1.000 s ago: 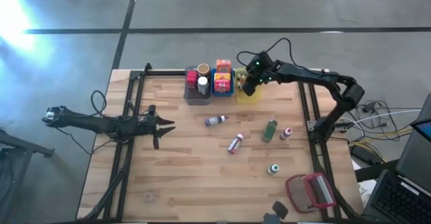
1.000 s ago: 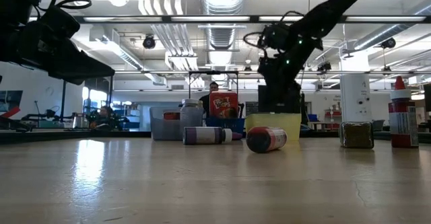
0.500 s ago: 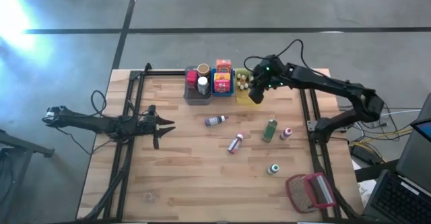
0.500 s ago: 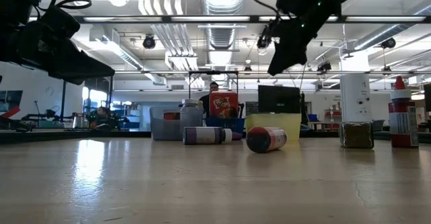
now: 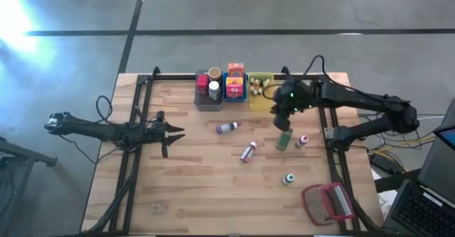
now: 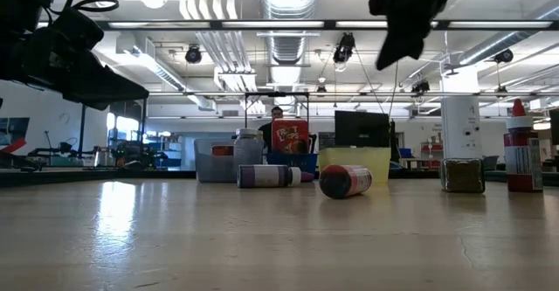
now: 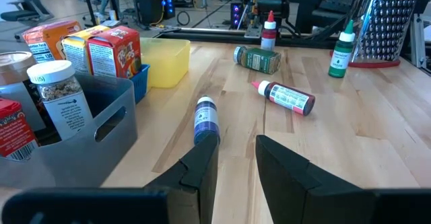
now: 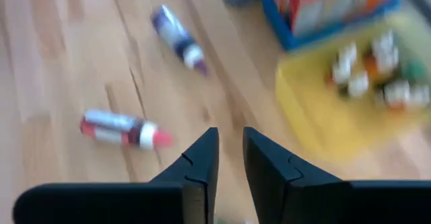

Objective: Pick & Place Kitchen Items
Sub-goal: Put the red food coloring bottle into the yellow bin

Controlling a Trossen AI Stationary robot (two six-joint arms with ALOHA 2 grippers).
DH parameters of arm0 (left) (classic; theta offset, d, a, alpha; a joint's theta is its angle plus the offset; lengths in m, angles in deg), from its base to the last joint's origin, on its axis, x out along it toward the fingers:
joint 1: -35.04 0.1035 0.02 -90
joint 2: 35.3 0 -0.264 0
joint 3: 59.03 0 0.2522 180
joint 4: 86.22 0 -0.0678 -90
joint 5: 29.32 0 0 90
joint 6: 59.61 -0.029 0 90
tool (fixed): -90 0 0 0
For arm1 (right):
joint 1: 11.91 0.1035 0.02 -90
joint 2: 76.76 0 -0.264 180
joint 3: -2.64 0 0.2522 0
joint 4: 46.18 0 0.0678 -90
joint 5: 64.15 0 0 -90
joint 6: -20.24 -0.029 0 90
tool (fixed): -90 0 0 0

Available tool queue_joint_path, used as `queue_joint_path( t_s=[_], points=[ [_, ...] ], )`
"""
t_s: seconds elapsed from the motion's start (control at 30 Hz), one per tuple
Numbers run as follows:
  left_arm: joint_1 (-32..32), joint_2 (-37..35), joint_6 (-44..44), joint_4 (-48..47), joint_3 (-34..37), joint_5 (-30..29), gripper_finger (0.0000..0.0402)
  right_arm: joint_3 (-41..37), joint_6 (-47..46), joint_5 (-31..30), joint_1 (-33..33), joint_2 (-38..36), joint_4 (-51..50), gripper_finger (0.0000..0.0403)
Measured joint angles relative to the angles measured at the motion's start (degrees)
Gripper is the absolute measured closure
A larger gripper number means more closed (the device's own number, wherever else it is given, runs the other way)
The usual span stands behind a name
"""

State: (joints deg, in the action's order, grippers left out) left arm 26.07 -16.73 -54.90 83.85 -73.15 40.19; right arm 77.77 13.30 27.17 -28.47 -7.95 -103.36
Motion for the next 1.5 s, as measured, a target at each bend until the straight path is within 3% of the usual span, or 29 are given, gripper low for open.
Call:
queue_joint_path(
  t_s=[0.3,0.63,0.87,1.5],
  points=[
    [0.0,0.0,0.0,0.0,0.0,0.0,0.0293,0.0,-17.1,-13.0,9.9,-5.5,-23.7,0.0327],
    [0.0,0.0,0.0,0.0,0.0,0.0,0.0293,0.0,-35.3,-13.5,18.3,-11.2,-36.7,0.0278],
    [0.0,0.0,0.0,0.0,0.0,0.0,0.0293,-0.3,-40.6,-13.4,21.9,-11.7,-38.5,0.0265],
    [0.0,0.0,0.0,0.0,0.0,0.0,0.0293,-9.9,-42.7,-7.2,22.2,-10.4,-37.9,0.0278]
  ],
)
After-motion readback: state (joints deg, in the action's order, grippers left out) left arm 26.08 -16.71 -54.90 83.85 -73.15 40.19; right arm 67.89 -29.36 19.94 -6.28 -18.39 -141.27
